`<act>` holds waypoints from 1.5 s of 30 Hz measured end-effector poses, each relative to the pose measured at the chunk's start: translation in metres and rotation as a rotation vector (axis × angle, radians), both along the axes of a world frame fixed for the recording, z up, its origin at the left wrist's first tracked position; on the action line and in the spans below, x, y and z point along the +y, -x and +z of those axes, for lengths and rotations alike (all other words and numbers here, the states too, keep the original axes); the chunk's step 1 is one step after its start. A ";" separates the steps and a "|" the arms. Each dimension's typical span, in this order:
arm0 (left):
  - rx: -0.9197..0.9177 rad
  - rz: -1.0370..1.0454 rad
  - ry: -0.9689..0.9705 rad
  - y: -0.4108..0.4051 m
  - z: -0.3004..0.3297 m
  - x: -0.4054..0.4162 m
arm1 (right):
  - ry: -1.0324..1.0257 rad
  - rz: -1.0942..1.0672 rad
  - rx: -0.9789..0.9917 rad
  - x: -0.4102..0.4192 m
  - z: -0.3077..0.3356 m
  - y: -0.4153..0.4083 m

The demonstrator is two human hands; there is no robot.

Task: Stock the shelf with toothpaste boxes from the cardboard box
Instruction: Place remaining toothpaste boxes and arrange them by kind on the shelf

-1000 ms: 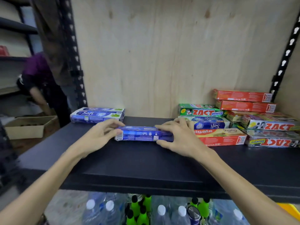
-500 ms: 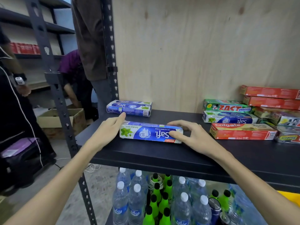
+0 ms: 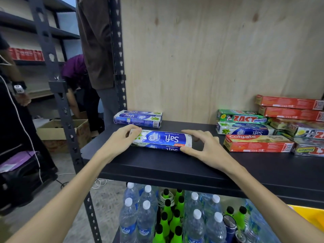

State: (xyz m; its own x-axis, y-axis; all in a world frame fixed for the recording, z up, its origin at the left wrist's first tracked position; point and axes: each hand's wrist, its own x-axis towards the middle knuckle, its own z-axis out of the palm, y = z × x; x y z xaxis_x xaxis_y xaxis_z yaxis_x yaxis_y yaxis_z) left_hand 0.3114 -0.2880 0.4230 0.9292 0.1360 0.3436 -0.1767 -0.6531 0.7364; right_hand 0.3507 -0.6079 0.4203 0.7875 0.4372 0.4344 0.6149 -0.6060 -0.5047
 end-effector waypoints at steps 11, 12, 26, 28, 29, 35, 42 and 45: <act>-0.172 0.050 -0.223 0.012 -0.010 -0.011 | -0.226 -0.104 0.116 -0.007 -0.011 0.034; -0.174 0.037 -0.198 0.015 -0.008 -0.016 | -0.260 -0.141 0.105 -0.005 -0.013 0.039; 0.171 -0.116 -0.033 0.050 0.001 -0.080 | -0.027 0.201 0.111 0.025 -0.005 0.059; 0.153 -0.093 -0.135 0.049 -0.002 -0.068 | -0.112 0.117 0.084 0.017 -0.005 0.043; 0.151 -0.091 -0.163 0.049 -0.002 -0.063 | -0.130 0.037 0.040 0.014 -0.006 0.034; 0.149 -0.014 -0.279 0.049 0.012 0.003 | -0.025 -0.139 0.098 0.021 -0.004 -0.012; 0.100 0.219 -0.120 0.024 0.007 0.049 | -0.173 -0.037 0.052 0.074 -0.002 -0.032; 0.078 0.314 -0.134 0.008 0.006 0.051 | -0.207 -0.045 0.079 0.096 -0.005 -0.042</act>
